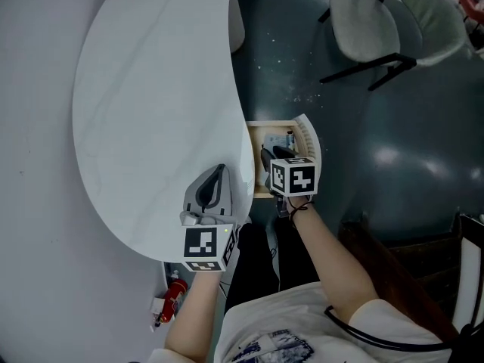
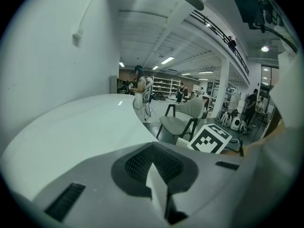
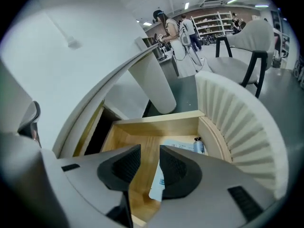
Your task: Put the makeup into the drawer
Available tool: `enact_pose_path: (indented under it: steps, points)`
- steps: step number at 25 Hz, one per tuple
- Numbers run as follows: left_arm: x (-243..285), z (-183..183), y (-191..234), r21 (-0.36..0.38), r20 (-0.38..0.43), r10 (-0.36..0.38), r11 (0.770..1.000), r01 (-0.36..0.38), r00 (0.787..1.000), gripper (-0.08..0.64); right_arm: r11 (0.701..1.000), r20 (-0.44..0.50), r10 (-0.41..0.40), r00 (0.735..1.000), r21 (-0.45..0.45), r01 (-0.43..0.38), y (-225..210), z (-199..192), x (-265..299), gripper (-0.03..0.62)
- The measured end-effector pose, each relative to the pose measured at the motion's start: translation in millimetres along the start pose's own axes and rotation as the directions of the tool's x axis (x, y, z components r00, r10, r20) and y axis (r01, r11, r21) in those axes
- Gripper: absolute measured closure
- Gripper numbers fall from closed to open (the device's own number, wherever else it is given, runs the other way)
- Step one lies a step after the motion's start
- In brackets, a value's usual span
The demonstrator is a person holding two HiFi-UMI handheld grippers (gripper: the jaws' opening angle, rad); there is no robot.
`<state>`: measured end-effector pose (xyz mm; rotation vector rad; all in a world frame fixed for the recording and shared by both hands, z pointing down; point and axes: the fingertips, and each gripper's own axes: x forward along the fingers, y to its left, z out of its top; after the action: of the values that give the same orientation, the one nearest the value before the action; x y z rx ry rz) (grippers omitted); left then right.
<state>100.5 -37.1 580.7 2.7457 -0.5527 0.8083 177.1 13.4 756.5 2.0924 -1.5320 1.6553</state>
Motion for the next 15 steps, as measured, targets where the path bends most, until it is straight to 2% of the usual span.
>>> enact_pose_path:
  steps: [9,15]
  points:
    - [-47,9,13,0.05,0.038,-0.076,0.996,0.074,0.996,0.52,0.998,0.122,-0.066,0.99,0.018,0.064,21,6,-61,0.46]
    - [-92,26,30,0.075,0.07,-0.09,0.994,0.085,0.993,0.52,0.996,0.188,-0.088,0.978,-0.012,0.092,57,9,-111,0.5]
